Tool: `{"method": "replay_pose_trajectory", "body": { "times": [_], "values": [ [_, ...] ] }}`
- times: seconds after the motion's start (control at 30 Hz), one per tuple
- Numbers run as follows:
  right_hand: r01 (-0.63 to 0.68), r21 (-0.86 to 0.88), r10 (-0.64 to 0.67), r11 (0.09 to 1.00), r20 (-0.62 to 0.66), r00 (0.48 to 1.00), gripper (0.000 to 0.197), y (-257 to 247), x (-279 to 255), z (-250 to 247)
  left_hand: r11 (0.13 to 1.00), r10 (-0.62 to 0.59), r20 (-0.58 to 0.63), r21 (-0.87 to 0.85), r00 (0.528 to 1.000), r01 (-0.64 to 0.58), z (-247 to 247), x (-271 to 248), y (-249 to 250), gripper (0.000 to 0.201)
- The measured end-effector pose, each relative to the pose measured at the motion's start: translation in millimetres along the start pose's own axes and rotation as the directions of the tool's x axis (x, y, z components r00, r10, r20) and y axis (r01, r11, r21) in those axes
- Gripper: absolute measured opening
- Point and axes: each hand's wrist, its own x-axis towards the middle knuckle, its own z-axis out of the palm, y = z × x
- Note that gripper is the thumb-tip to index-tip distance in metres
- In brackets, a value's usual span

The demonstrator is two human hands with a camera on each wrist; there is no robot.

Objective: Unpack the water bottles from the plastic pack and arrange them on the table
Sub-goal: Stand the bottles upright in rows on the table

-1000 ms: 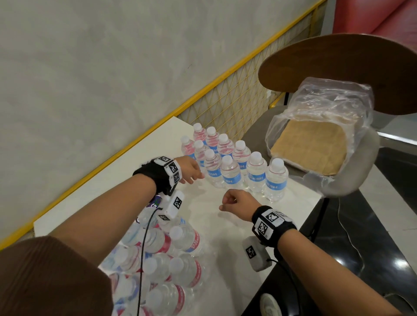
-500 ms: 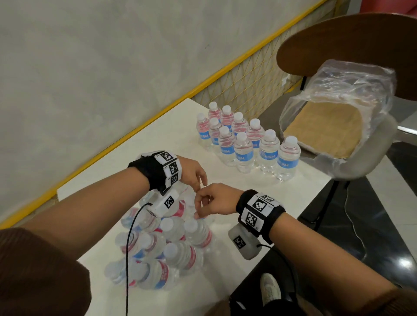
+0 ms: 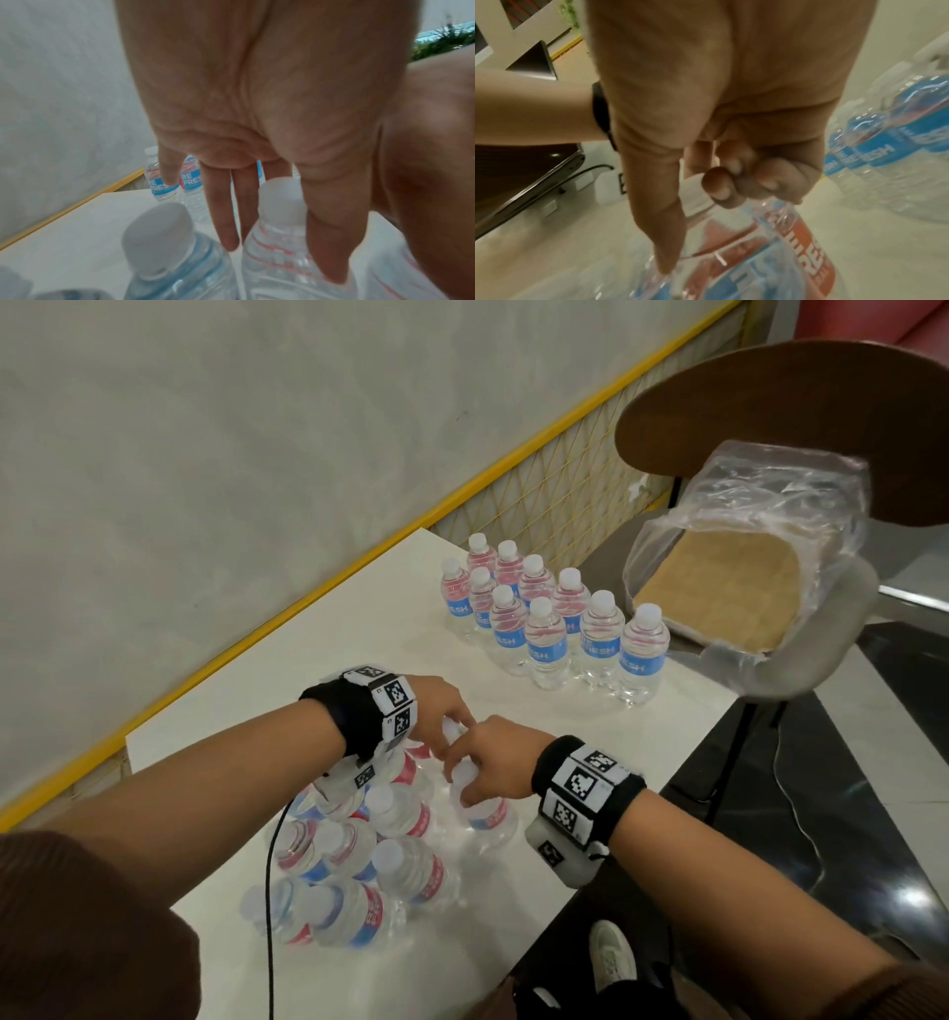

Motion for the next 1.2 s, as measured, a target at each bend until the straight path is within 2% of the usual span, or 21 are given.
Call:
{"method": "replay_pose_trajectory", "body": {
  "times": [0.1,0.2,0.3,0.43,0.6,0.73,0.87,1.07,1.13,1.2],
  "values": [
    [-0.117,0.010,0.117,0.993,-0.009,0.993,0.035,20.7,-10.7,-24.9,0.993,0.008,-0.090,-0.120,0.996,-0.019,0.2,14.8,-4.0,0.047],
    [-0.205,0.013,0.205,0.979,-0.043,0.978,0.033,45.3,-22.7,-48.5,0.967,-0.062,-0.198,-0.255,0.978,0.009,-2.9,32.9,2.1,0.055],
    [-0.272,0.037,0.275,0.962,-0.110,0.955,0.031,70.0,-35.3,-65.4,0.881,-0.137,-0.297,-0.473,0.945,-0.021,-11.1,51.8,18.2,0.050],
    [-0.330,0.149,0.357,0.932,-0.234,0.904,0.040,100.0,-47.1,-78.0,0.795,-0.184,-0.363,-0.602,0.913,-0.079,-26.1,79.3,38.4,0.039],
    [-0.376,0.353,0.486,0.856,-0.305,0.819,0.048,131.0,-58.6,-73.4,0.744,-0.257,-0.399,-0.663,0.880,-0.083,-37.2,106.9,48.6,0.040],
    [-0.298,0.475,0.482,0.828,-0.330,0.812,0.042,143.1,-60.2,-64.7,0.747,-0.288,-0.389,-0.664,0.875,-0.049,-43.7,115.8,52.2,0.047],
    [-0.247,0.511,0.469,0.823,-0.366,0.804,0.037,148.7,-62.3,-62.8,0.744,-0.293,-0.382,-0.667,0.877,-0.042,-43.7,116.5,52.6,0.049],
    [-0.430,0.441,0.545,0.788,-0.174,0.820,0.078,154.2,-64.4,-44.1,0.679,-0.286,-0.369,-0.729,0.884,-0.084,-32.2,115.6,54.1,0.066],
    [-0.422,0.454,0.552,0.785,-0.202,0.809,0.081,154.1,-61.2,-30.6,0.664,-0.301,-0.385,-0.741,0.873,-0.098,-30.0,115.0,56.8,0.067],
    [-0.406,0.500,0.577,0.765,-0.253,0.777,0.076,156.2,-60.0,-20.0,0.657,-0.305,-0.390,-0.747,0.869,-0.104,-29.6,113.5,58.2,0.068]
  ]
}}
